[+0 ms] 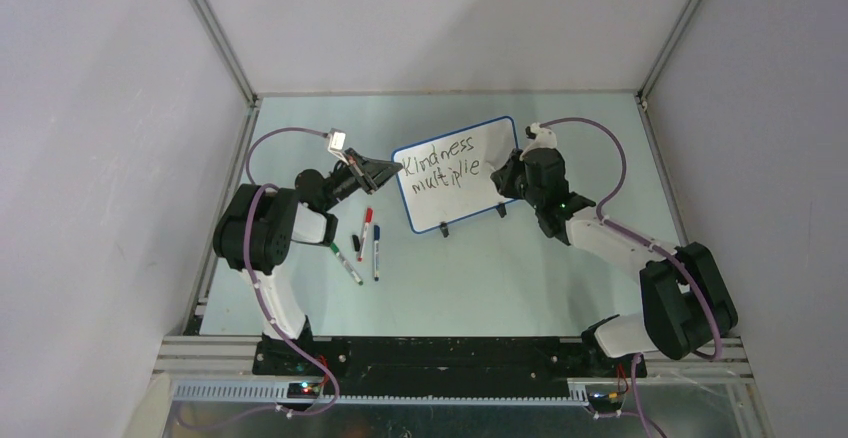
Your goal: Write a sentence on the whiteboard
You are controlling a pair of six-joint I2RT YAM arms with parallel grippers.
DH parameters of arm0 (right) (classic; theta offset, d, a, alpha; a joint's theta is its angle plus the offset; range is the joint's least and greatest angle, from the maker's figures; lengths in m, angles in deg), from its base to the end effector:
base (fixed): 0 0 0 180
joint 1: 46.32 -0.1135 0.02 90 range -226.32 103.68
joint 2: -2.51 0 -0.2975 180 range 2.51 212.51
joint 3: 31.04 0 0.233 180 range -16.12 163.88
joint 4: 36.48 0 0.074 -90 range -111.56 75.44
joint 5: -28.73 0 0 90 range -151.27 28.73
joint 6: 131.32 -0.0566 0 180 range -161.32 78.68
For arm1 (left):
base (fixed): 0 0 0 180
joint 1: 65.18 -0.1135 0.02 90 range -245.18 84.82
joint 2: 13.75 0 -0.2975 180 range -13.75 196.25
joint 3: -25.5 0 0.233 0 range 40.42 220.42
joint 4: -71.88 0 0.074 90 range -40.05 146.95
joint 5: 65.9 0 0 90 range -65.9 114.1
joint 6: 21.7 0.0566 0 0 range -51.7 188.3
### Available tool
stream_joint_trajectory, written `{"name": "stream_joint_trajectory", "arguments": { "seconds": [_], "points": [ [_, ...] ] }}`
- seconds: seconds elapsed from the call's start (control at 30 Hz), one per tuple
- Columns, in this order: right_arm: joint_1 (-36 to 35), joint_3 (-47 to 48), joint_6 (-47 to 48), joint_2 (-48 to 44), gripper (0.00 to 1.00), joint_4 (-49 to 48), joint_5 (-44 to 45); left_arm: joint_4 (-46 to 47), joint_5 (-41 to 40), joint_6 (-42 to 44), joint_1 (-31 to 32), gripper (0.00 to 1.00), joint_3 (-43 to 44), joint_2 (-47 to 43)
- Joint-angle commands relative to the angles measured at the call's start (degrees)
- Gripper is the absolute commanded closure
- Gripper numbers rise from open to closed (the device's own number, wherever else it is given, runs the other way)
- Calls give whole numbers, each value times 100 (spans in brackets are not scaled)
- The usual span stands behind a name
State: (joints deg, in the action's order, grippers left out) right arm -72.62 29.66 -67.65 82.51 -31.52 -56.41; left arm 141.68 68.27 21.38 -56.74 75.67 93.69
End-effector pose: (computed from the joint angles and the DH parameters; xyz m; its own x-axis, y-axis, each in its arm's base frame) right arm 0.2775 0.1318 0.2759 -0.4952 0.2482 -0.8325 -0.1702 0.9120 0.3732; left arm 0.3375 -0.0899 0.2262 -0.4218 -0.4671 -0.7772 0.6882 0.3932 -0.6098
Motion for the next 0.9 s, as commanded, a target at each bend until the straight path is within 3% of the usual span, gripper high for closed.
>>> {"name": "stream_joint_trajectory", "arguments": {
  "seconds": [0.0, 0.87],
  "points": [
    [46, 269, -63, 83, 100, -282, -37, 307, 140, 236, -9, 100, -53, -287],
    [126, 476, -67, 355, 100, -292, -277, 309, 153, 227, -8, 100, -35, -268]
  ]
}}
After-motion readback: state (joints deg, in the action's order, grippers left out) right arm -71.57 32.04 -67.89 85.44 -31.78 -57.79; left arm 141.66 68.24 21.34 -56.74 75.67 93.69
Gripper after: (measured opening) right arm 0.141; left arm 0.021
